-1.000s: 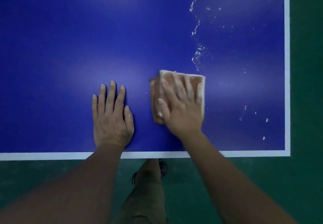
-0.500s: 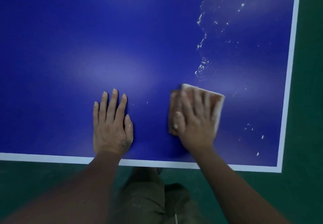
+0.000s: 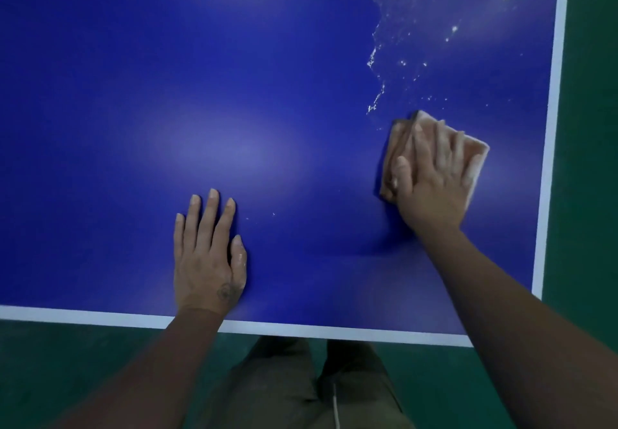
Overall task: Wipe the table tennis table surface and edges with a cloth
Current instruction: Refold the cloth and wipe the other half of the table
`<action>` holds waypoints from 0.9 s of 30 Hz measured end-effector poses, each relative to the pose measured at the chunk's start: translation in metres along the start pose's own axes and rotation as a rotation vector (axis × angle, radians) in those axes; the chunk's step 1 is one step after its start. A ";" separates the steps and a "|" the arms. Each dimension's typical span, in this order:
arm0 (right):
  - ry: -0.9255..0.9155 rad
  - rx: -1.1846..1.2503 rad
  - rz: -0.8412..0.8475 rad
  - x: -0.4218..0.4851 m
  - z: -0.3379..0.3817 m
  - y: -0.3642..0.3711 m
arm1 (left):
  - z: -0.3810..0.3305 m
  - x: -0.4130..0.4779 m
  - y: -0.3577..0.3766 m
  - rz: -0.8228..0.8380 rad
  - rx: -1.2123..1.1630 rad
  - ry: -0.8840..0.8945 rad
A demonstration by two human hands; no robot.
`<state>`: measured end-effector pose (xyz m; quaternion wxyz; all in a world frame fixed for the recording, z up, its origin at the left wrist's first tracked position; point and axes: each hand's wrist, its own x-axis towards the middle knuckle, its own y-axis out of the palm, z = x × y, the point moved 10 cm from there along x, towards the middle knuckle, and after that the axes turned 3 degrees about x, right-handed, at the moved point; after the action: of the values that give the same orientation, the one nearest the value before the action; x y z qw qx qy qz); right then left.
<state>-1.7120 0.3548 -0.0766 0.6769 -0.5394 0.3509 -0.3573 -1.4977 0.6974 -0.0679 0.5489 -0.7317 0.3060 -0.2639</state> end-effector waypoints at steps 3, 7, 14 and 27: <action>0.075 -0.016 0.024 0.002 -0.013 -0.002 | -0.009 0.013 -0.004 -0.031 -0.063 -0.072; 0.039 0.003 0.037 -0.022 0.050 0.005 | -0.040 0.063 -0.010 -0.109 -0.166 -0.111; -0.306 0.090 -0.029 0.014 0.157 0.017 | -0.070 0.193 -0.006 -0.168 -0.306 -0.237; -0.061 -0.013 -0.061 0.074 -0.012 -0.017 | -0.088 0.240 0.029 -0.004 0.106 -0.218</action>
<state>-1.6876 0.2825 -0.0687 0.6725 -0.5651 0.3157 -0.3589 -1.4039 0.4575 -0.0615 0.6164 -0.7265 0.2289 -0.1998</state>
